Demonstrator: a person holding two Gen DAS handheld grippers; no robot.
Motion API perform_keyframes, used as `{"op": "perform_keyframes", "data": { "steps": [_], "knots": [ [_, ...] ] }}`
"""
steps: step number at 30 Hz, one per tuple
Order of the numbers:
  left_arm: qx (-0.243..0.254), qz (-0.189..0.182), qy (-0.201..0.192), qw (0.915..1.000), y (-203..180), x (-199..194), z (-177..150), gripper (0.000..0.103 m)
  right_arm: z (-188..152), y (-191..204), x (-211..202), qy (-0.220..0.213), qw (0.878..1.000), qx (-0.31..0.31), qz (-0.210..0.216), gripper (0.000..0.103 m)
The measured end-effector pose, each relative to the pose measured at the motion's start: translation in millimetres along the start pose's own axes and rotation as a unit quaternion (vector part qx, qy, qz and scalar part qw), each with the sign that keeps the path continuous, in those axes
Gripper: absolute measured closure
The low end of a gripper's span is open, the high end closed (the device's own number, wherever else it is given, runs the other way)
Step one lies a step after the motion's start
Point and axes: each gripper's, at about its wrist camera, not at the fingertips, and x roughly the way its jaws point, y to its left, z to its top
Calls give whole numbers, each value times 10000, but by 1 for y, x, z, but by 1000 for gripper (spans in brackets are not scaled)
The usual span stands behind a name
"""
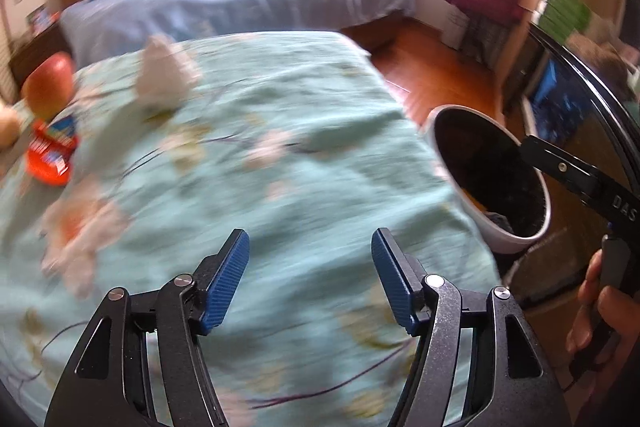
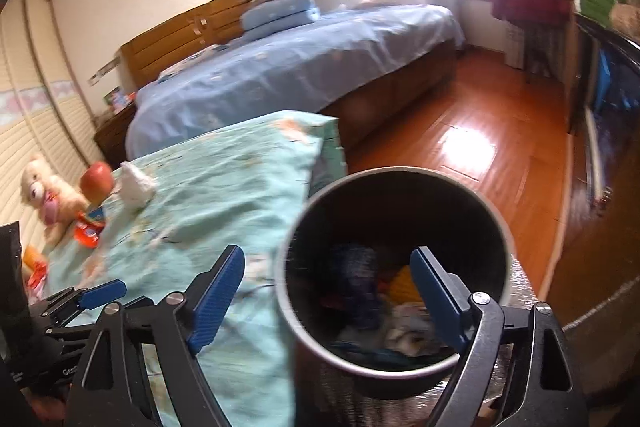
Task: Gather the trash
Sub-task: 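Move both open tools back over the bed toward the red packet and white tissue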
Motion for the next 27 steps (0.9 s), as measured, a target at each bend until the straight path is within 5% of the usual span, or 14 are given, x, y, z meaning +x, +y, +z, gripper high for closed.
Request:
{"op": "perform_keyframes", "data": {
  "steps": [14, 27],
  "knots": [
    [-1172, 658, -85, 9909, 110, -22, -26, 30, -9, 85, 29, 413, 9953, -511, 713, 7],
    [-1579, 964, -148, 9826, 156, -31, -33, 28, -14, 141, 60, 785, 9872, -890, 1064, 7]
  ]
}}
